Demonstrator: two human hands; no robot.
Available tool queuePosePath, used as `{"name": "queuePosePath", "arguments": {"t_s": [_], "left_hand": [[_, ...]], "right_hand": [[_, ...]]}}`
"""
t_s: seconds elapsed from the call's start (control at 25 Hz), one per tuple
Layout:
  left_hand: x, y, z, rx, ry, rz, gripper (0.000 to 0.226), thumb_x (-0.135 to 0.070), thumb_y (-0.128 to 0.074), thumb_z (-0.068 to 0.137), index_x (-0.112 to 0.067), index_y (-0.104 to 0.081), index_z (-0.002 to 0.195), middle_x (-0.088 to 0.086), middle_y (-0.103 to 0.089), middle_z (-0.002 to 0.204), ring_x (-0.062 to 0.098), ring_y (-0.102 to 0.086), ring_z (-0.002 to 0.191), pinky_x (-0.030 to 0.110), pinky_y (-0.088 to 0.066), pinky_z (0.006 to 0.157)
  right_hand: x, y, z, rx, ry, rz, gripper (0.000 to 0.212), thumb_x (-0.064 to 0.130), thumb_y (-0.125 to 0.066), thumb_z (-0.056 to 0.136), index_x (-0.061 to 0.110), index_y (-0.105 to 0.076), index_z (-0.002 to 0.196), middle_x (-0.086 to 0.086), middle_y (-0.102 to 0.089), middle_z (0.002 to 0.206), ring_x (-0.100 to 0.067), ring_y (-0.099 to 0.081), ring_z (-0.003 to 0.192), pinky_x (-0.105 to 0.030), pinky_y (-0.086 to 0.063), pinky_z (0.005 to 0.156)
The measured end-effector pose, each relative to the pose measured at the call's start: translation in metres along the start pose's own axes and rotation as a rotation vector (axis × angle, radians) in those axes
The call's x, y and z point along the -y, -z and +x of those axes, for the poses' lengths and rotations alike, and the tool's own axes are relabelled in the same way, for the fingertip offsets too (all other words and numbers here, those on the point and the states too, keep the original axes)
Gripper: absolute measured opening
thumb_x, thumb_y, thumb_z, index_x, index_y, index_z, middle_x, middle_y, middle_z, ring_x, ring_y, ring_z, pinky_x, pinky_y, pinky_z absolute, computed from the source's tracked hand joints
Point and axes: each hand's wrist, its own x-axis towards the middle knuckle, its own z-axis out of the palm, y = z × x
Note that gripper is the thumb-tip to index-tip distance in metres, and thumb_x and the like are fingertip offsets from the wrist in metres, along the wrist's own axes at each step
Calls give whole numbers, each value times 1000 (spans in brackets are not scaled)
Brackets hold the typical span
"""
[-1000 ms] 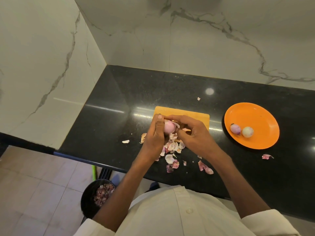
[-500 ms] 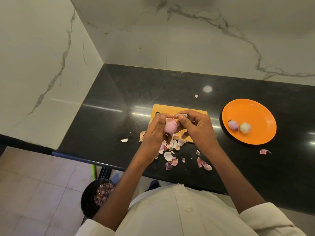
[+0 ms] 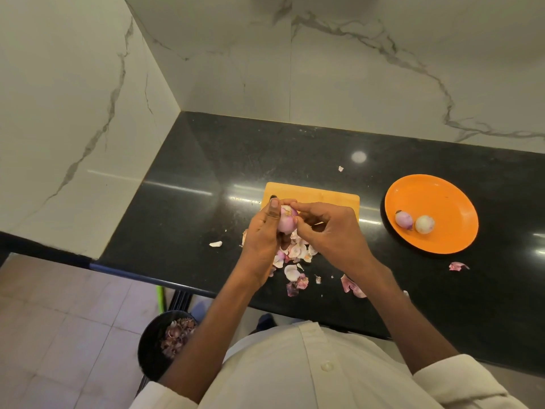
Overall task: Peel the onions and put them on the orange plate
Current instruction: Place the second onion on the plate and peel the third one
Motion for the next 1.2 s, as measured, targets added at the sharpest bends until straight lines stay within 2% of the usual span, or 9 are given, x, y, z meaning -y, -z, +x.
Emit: {"name": "queuePosePath", "arguments": {"t_s": [0.04, 0.16, 0.28, 0.44, 0.6, 0.68, 0.8, 0.96, 1.2], "left_hand": [[0, 0, 0, -5, -11, 33, 59, -51, -39, 113, 1, -65, 127, 34, -70, 116, 40, -67, 106, 70, -51, 98], [-1, -4, -1, -20, -17, 103, 57, -40, -33, 116, 9, -62, 123, 10, -77, 94, 15, -75, 83, 26, -60, 70], [-2, -9, -3, 7, -52, 181, 48, -31, -31, 118, 5, -62, 129, 3, -72, 93, 3, -69, 74, 14, -53, 64], [-4, -12, -4, 25, -78, 185, 46, -28, -30, 118, 0, -63, 132, 10, -73, 105, 5, -71, 82, 15, -53, 70], [-10, -8, -1, 10, -81, 81, 45, -28, -34, 117, 2, -62, 133, 19, -75, 114, 20, -77, 99, 29, -63, 79], [-10, -9, -1, 3, -53, -34, 37, -24, -41, 115, 0, -60, 137, 22, -72, 125, 32, -75, 112, 40, -65, 88], [-11, -11, -2, 2, 38, -203, 34, -13, -52, 110, -1, -55, 142, 21, -70, 128, 37, -75, 114, 41, -66, 89], [-14, -8, -3, -15, -23, 7, 32, -16, -66, 104, -9, -61, 135, 14, -75, 126, 34, -75, 115, 48, -65, 92], [-19, -3, 0, -5, -165, 263, 23, -22, -63, 107, -10, -59, 126, 11, -80, 106, 23, -80, 100, 36, -65, 85]], "right_hand": [[0, -1, 1, 32, 21, -21, 41, 13, -77, 93, 28, -72, 131, 4, -80, 96, -12, -74, 83, -30, -63, 78], [1, -3, 0, 46, 38, -112, 45, 14, -77, 91, 25, -71, 134, 6, -73, 83, -13, -69, 73, -33, -61, 72], [-3, -3, 1, -31, 16, -136, 30, 12, -75, 91, 22, -76, 120, 4, -72, 80, -13, -64, 67, -38, -58, 66], [-6, 5, 6, -3, -96, -58, 29, 4, -69, 94, 26, -77, 110, 3, -78, 95, -16, -73, 83, -42, -64, 77], [2, 7, 3, 89, -235, 382, 27, 14, -64, 104, 27, -74, 126, 2, -77, 116, -23, -76, 99, -42, -66, 80], [-1, 1, 0, 77, -243, 375, 33, 26, -69, 101, 30, -70, 133, 4, -74, 121, -25, -72, 107, -42, -64, 87], [-5, -4, -1, -13, -270, 340, 39, 20, -76, 96, 27, -70, 134, 5, -74, 121, -20, -68, 114, -42, -59, 99], [-2, -2, 0, -85, -281, 408, 32, 14, -69, 100, 21, -72, 130, 3, -73, 124, -15, -69, 114, -29, -60, 92], [-1, -2, 0, -58, -229, 348, 33, 10, -50, 110, 20, -69, 135, 6, -66, 132, -11, -64, 124, -37, -61, 98]]}}
